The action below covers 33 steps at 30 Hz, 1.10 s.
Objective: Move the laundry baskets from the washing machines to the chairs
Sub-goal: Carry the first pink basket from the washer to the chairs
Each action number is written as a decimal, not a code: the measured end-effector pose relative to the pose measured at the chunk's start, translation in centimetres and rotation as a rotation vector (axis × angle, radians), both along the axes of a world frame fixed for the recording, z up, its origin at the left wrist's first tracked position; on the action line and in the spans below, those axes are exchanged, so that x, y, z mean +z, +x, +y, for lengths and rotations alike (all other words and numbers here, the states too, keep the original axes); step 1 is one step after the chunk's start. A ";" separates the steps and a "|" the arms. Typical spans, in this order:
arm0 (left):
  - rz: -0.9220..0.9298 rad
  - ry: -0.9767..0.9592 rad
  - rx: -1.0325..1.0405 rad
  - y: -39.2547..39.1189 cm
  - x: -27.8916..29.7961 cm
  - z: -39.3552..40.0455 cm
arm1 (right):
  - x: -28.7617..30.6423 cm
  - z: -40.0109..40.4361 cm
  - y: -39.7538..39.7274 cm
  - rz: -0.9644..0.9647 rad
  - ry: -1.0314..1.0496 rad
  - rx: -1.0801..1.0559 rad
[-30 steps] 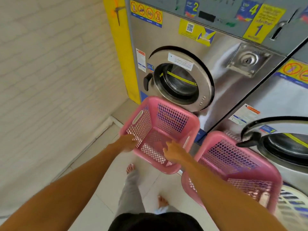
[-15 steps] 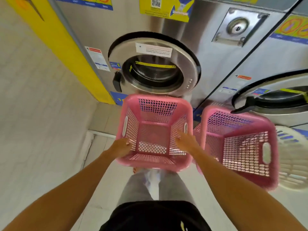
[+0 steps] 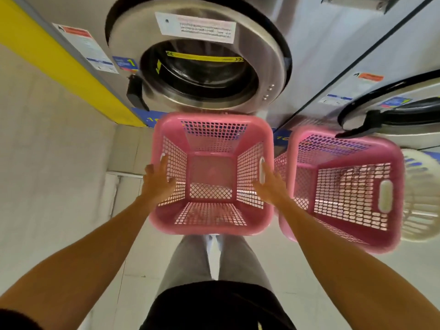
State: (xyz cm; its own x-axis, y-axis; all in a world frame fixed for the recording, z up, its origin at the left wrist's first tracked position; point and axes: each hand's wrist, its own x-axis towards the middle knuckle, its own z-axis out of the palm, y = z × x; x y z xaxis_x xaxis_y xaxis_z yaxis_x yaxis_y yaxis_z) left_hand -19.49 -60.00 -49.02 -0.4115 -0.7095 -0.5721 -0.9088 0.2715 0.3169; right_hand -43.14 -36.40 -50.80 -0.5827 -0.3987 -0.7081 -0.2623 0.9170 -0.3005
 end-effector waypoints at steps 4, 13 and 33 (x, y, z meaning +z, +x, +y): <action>-0.014 -0.016 0.131 -0.1 -3.8 -1.2 | -2.3 -0.9 0.0 0.040 -0.108 -0.193; 0.005 -0.134 -0.134 3.1 -6.3 -2.6 | -6.7 0.2 -0.8 0.272 -0.203 -0.015; 0.009 0.030 0.217 17.0 -2.4 3.8 | 2.4 -3.5 3.1 0.200 -0.175 0.380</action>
